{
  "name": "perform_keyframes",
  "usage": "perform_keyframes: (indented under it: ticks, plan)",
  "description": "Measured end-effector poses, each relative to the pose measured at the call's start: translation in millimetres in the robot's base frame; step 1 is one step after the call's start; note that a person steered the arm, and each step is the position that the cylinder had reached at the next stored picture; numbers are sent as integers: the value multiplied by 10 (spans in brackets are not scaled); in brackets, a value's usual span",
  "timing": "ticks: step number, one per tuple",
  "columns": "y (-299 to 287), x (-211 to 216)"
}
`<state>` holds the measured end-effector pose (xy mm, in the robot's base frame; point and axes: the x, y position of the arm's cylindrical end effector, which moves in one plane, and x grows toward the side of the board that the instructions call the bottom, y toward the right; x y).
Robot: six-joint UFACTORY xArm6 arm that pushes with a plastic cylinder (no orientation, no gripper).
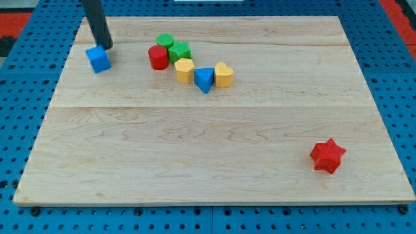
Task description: Slide the blue cube into the hexagon
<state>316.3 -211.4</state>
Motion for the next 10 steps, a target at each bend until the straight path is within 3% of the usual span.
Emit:
perform_keyframes:
  ticks: [1,3,4,6,7,8,9,10]
  plan:
    - [116,417]
    - [-713,209]
    - [-697,853]
    - [573,891]
    - [160,993]
    - [2,755]
    - [466,543]
    - [1121,836]
